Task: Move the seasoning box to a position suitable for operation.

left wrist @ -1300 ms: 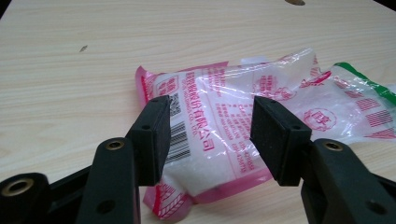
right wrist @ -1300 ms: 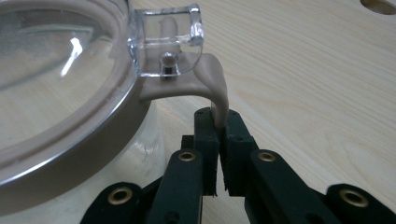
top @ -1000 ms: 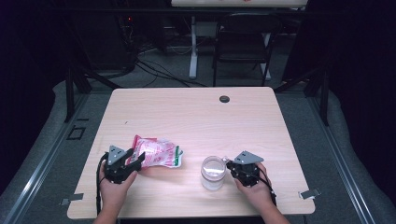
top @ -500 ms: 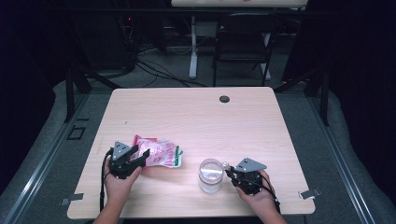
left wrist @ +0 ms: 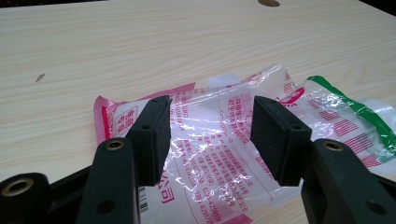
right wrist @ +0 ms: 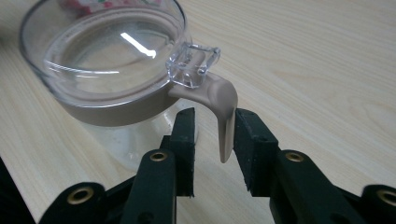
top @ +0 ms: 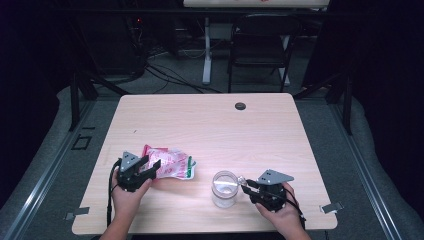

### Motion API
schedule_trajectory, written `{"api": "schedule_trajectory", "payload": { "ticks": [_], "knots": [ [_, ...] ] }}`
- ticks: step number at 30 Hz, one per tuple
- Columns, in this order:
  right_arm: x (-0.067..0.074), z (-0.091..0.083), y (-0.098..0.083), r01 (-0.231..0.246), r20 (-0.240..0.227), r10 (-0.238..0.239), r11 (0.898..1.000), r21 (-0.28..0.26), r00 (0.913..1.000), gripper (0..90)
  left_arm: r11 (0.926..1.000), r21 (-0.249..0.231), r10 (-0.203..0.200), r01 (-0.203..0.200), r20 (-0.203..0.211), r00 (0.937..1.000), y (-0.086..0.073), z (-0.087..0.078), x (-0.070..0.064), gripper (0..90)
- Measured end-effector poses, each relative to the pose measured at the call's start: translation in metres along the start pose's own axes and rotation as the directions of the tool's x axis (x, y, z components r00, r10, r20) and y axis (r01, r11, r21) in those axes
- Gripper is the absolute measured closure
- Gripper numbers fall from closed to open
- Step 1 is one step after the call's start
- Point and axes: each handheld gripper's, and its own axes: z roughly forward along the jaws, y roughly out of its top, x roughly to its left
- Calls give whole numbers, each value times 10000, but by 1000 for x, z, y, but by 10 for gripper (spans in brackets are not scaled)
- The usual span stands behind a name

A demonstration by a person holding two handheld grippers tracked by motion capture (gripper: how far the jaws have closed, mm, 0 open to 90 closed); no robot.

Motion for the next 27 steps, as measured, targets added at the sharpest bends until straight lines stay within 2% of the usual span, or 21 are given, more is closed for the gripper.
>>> {"api": "schedule_trajectory", "payload": {
  "ticks": [4, 8, 17, 20, 22, 26, 27],
  "knots": [
    [4, -7, 3, 210, 29, -209, 9996, -197, 9998, 666, 10000, -25, 38, -39, -65, 10000, 0, -1, -1, 478],
    [6, -10, 6, -41, -162, 36, 9996, -285, 9999, 684, 10000, -12, 35, -35, -111, 9999, 1, -2, 0, 481],
    [11, -17, 11, -108, 64, 112, 9983, -567, 9999, 724, 10000, -56, 17, -17, 44, 10000, 1, -4, -7, 514],
    [11, -20, 13, -399, -34, 398, 9960, -799, 9992, 730, 9999, -135, 106, -102, 293, 9995, 2, -5, -15, 536],
    [10, -21, 14, -490, -80, 486, 9956, -796, 9988, 731, 9997, -133, 213, -209, 276, 9994, 3, -5, -18, 544],
    [9, -21, 16, -637, -70, 633, 9940, -887, 9980, 742, 9980, -89, 634, -629, 591, 9962, 5, -4, -34, 570],
    [9, -22, 16, -631, -66, 628, 9939, -905, 9980, 744, 9972, -27, 749, -750, 778, 9942, 5, -4, -37, 586]
  ]
}}
